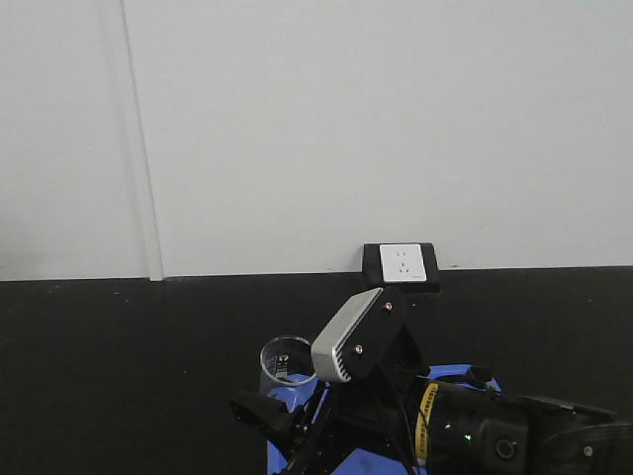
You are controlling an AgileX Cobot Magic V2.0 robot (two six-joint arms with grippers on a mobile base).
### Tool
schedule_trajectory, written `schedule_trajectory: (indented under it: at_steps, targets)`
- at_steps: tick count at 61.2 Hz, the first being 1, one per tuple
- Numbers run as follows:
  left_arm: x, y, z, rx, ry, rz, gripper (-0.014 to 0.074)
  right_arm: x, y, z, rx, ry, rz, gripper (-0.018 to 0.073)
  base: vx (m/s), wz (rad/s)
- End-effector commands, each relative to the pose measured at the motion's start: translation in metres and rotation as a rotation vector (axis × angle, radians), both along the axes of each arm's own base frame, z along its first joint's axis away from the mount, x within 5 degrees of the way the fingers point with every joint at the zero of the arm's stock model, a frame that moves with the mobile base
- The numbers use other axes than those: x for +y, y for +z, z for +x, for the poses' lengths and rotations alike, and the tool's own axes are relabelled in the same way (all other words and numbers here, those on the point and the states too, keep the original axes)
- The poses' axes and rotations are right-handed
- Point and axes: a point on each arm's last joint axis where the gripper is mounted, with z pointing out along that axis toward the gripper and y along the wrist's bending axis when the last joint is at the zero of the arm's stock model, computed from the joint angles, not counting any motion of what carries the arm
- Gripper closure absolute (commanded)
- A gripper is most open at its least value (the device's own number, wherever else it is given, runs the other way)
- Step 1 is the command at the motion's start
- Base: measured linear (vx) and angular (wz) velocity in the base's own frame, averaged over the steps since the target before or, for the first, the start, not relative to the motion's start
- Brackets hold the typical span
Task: Move beaker to silver tray on left bench
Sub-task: 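Drive the base to the bench with the silver tray, holding the beaker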
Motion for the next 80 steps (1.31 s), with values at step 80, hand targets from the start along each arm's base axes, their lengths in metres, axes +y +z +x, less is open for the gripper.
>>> schedule_trajectory:
  at_steps: [80]
  targets:
    - [-0.0006, 0.0005, 0.0016, -0.064, -0.008, 0.000, 0.0595, -0.0001, 0.0272, -0.0044, -0.062, 0.023, 0.086, 0.0573, -0.22, 0.01]
